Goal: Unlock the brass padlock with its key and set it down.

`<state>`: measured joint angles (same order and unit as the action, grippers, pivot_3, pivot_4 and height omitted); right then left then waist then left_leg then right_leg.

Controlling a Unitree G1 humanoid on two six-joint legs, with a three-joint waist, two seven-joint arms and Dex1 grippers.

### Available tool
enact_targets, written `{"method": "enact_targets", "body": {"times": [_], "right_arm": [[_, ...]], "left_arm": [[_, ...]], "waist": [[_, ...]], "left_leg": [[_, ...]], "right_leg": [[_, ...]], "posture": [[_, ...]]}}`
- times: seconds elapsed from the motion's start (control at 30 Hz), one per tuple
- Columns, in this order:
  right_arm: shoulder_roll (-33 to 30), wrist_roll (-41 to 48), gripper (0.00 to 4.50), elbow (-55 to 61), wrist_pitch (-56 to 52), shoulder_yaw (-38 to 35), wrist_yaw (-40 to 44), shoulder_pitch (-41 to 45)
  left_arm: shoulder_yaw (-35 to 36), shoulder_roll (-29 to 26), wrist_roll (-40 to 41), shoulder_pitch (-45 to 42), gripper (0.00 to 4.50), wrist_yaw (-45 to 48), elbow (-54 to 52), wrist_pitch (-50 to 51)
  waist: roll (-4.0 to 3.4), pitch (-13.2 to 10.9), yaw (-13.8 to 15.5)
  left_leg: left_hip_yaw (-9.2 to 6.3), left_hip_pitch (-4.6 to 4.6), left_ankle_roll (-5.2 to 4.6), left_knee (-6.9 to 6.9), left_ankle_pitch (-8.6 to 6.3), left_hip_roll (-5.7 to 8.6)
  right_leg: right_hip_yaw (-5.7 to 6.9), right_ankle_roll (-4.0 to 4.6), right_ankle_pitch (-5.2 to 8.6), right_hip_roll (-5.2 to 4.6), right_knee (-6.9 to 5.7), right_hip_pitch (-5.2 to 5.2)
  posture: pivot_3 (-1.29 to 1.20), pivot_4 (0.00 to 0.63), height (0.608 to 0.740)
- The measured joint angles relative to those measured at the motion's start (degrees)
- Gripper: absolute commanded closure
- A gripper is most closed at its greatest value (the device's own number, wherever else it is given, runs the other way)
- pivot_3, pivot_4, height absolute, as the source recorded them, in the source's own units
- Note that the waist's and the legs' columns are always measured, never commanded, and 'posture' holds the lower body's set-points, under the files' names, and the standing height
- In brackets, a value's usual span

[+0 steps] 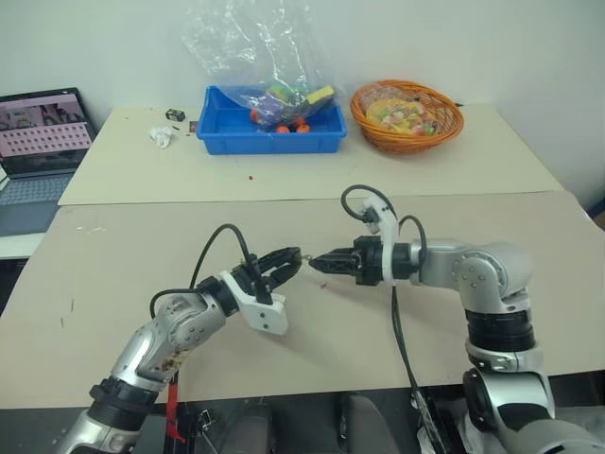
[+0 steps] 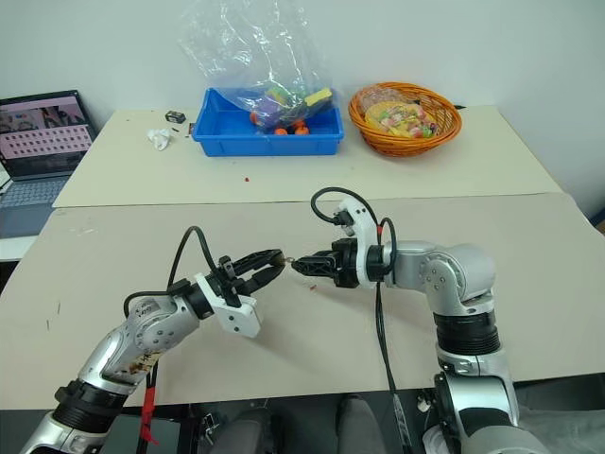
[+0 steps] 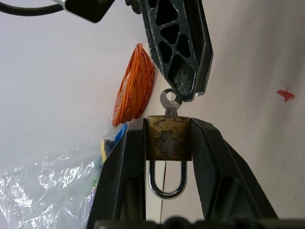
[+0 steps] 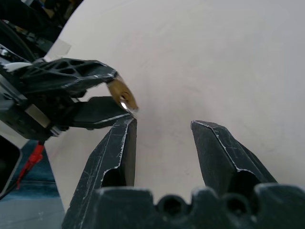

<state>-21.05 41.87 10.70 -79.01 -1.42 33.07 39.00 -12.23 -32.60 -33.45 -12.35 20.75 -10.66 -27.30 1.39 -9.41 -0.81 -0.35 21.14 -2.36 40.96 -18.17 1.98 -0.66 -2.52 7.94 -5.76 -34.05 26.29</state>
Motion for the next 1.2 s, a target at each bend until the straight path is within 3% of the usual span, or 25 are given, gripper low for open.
{"method": "enact_targets", "body": {"times": [0.77, 0.87, 1.0, 1.2], "right_arm": [[1.77, 2.28, 2.24, 0.0, -2.69, -1.77, -2.74, 1.76], [1.9, 2.34, 2.89, 0.0, -2.7, -1.77, -2.95, 1.76], [2.17, 2.91, 4.35, 0.01, -2.71, -1.76, -3.06, 1.76], [2.35, 3.9, 4.47, 0.07, -2.85, -1.81, -3.44, 1.76]], "left_arm": [[0.01, 0.0, 0.0, 0.99, 3.67, 0.0, 0.0, 0.04], [0.01, 0.0, 0.0, 0.99, 3.67, 0.0, 0.0, 0.05], [0.01, 0.0, 0.0, 0.98, 3.67, 0.05, 0.0, 0.15], [0.01, 0.01, 0.0, 0.97, 3.67, 0.09, 0.0, 0.22]], "waist": [[-0.01, 0.0, 0.02], [-0.01, 0.0, 0.02], [-0.01, 0.0, 0.0], [-0.01, 0.0, 0.02]], "left_leg": [[0.0, 0.0, 0.0, 0.0, 0.0, 0.0], [0.0, 0.0, 0.0, -0.01, 0.0, 0.0], [0.0, 0.0, 0.0, 0.0, 0.0, 0.0], [0.0, 0.0, 0.0, 0.0, 0.0, 0.0]], "right_leg": [[0.0, 0.0, 0.0, 0.0, 0.0, 0.0], [0.0, 0.0, 0.0, 0.0, 0.0, 0.0], [0.01, 0.0, 0.0, 0.0, 0.0, 0.0], [0.0, 0.0, 0.0, 0.0, 0.0, 0.0]], "posture": [[0.0, 0.15, 0.728], [0.0, 0.15, 0.728], [0.0, 0.15, 0.728], [0.0, 0.15, 0.728]]}}
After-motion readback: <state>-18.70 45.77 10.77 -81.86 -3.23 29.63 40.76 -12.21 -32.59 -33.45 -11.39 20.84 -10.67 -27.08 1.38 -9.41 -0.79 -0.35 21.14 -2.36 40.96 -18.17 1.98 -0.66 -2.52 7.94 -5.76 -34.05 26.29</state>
